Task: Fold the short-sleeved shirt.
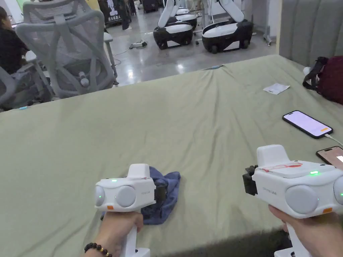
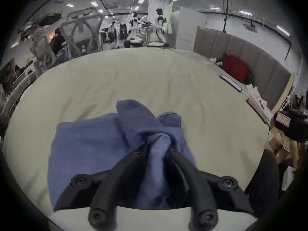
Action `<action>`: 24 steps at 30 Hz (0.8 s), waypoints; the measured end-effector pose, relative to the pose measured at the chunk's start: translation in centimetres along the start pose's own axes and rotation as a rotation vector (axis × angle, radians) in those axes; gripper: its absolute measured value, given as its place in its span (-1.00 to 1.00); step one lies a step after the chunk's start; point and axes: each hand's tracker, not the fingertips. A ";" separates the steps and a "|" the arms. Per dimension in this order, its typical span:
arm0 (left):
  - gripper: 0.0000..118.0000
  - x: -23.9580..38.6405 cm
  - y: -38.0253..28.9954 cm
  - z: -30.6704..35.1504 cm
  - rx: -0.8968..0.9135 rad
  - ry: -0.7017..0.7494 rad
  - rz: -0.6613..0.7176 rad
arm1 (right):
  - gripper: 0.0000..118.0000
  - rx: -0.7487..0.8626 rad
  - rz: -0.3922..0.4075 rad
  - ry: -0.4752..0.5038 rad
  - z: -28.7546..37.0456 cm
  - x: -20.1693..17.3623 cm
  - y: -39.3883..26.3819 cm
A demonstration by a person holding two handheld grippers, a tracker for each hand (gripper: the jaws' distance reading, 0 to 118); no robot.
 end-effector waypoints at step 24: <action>-1.00 -0.7 2.1 -0.8 -0.014 -0.146 0.016 | -1.00 -0.004 -0.005 0.064 -0.4 -1.9 0.2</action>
